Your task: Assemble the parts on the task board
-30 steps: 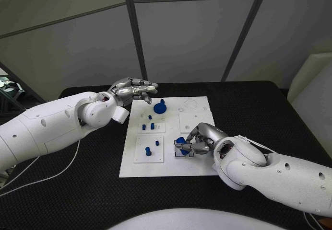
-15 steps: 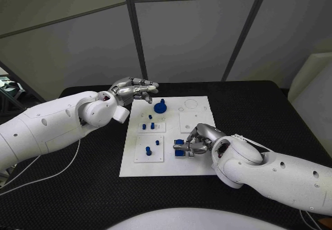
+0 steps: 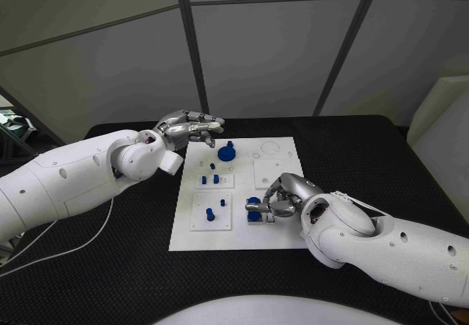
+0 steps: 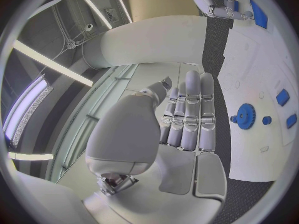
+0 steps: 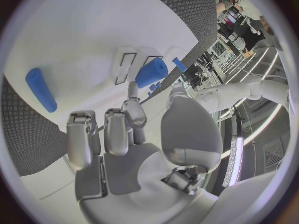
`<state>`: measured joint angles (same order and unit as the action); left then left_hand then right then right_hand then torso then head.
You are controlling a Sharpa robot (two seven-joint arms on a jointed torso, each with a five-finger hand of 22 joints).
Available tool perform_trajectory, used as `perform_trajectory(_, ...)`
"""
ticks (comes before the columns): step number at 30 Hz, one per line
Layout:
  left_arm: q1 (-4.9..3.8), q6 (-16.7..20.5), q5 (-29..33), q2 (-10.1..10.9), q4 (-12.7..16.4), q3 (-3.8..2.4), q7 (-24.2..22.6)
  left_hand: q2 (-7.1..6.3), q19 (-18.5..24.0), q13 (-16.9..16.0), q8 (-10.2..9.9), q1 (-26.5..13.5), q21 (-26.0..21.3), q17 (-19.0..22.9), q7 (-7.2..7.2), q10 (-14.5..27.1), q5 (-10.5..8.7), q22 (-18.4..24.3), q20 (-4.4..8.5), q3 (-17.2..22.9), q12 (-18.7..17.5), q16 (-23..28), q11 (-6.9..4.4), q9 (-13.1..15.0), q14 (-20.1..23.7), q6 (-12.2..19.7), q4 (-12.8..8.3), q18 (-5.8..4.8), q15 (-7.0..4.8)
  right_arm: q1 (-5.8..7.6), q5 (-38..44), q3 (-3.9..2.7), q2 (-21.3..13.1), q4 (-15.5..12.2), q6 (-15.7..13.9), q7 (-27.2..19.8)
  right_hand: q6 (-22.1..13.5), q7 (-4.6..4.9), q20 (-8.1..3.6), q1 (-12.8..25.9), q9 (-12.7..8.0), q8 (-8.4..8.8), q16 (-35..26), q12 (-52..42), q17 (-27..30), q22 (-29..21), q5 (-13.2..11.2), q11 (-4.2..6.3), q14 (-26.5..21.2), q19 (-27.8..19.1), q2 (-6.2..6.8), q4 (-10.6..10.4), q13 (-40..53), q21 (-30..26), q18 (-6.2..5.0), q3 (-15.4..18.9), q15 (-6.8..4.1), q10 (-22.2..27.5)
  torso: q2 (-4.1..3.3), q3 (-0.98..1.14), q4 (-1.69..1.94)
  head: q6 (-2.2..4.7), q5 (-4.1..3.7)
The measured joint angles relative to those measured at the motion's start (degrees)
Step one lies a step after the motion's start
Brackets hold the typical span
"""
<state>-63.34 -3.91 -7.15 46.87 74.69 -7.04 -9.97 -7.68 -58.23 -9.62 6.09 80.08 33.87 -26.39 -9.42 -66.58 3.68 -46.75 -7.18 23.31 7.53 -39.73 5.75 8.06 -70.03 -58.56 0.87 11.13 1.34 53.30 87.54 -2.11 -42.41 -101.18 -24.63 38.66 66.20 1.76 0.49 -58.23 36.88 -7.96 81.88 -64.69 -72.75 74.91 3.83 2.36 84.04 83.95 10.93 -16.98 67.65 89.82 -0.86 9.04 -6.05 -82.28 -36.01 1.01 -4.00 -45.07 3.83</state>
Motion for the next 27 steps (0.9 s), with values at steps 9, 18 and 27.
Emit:
perform_trajectory(9,0.00,-0.09,0.00,0.06,-0.02,0.01,0.03,0.00,0.00,0.01,0.00,0.00,0.00,0.00,0.00,0.00,0.00,0.01,0.00,0.00,0.00,0.00,0.00,-0.01,0.00,0.00,0.00,0.00,0.00,-0.01,1.36,-0.01,-1.17,-1.21,-0.35,-1.18,1.35,-0.79,-0.21,-13.74,2.28,-0.38,0.32,-0.26,-1.57,0.00,2.46,0.26,-0.02,0.22,-3.92,5.39,0.91,0.00,0.00,-3.16,-0.02,-0.26,0.00,0.02,-0.02,0.01,0.08)
perform_trajectory(18,0.00,-0.20,0.00,-0.01,-0.12,0.01,0.07,0.00,0.00,0.01,0.00,0.00,0.00,-0.01,0.00,0.20,0.00,0.06,0.00,0.00,0.00,0.00,-0.20,-0.01,0.21,0.00,0.00,0.00,-0.21,0.02,2.87,-0.08,-1.08,-0.98,0.42,-1.41,2.14,-1.16,-0.42,-17.64,3.71,-0.85,0.55,-0.25,-2.21,0.00,2.45,0.85,0.01,0.01,-5.23,10.34,1.46,0.00,-0.01,-2.81,-0.42,-0.42,0.01,-0.02,0.04,-0.11,-0.09)
perform_trajectory(27,0.01,-0.24,0.00,0.00,-0.20,0.01,0.10,0.00,0.00,0.02,0.00,0.00,0.00,-0.01,0.00,0.20,0.00,0.06,0.00,0.00,0.00,0.00,-0.20,-0.01,0.21,0.00,0.00,0.00,-0.21,-0.01,4.42,-0.01,-1.11,-0.73,0.48,-1.35,2.74,-1.37,-0.62,-18.25,4.23,-1.13,0.55,-0.23,-2.21,0.00,2.46,0.93,0.01,0.21,-5.84,11.36,1.51,0.00,-0.01,-2.17,-0.42,-0.52,0.01,-0.04,0.04,-0.16,-0.07)
